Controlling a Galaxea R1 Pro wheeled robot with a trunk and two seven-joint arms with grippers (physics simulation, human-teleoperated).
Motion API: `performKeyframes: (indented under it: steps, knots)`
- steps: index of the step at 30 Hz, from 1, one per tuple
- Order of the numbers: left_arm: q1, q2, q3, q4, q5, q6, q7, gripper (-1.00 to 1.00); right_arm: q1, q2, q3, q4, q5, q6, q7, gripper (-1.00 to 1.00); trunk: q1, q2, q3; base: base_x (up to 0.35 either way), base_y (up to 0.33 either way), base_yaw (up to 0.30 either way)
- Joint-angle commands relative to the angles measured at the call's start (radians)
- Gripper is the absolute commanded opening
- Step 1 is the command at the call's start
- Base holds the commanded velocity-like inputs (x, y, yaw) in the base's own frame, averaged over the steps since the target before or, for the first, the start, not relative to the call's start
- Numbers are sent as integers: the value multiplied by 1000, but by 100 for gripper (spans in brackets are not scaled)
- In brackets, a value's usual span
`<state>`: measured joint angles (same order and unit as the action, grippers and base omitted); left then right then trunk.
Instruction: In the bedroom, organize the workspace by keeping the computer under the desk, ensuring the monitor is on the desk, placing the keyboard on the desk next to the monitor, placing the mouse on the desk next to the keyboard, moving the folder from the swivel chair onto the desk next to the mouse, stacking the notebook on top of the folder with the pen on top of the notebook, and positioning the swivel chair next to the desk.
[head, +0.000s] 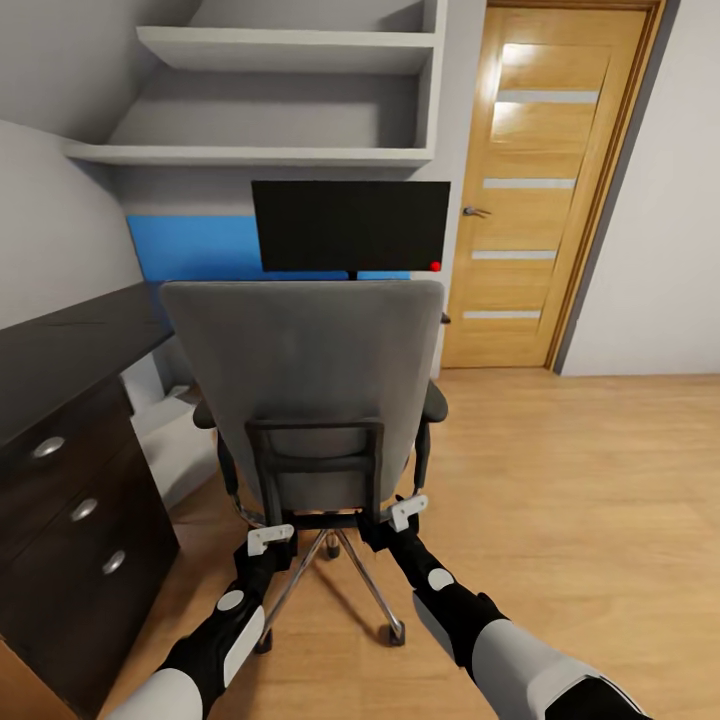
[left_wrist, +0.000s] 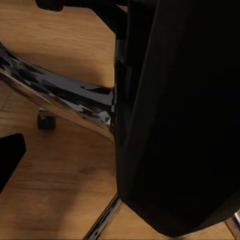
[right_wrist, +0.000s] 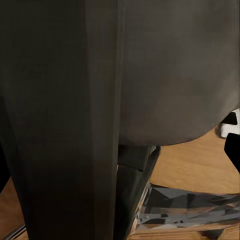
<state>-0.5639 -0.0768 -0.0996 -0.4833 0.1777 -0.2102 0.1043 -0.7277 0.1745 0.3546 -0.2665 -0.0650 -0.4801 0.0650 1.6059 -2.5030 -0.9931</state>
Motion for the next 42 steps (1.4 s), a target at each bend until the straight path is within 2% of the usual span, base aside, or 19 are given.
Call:
performKeyframes:
  steps: [1, 24, 32, 42]
  knots:
    - [-1, 2, -6, 2, 12, -4, 8, 100, -1, 0, -7, 1, -13, -3, 3, 100, 0, 0, -1, 287, 0, 0]
    - [-1, 8, -6, 23, 12, -7, 4, 100, -1, 0, -6, 1, -12, -5, 2, 100, 0, 0, -1, 311, 0, 0]
    - [-1, 8, -7, 37, 10, -110, 3, 100, -1, 0, -6, 1, -12, -5, 2, 100, 0, 0, -1, 334, -53, 0]
    - [-1, 8, -7, 43, 10, -118, 4, 100, -1, 0, -6, 1, -12, -5, 2, 100, 0, 0, -1, 166, -47, 0]
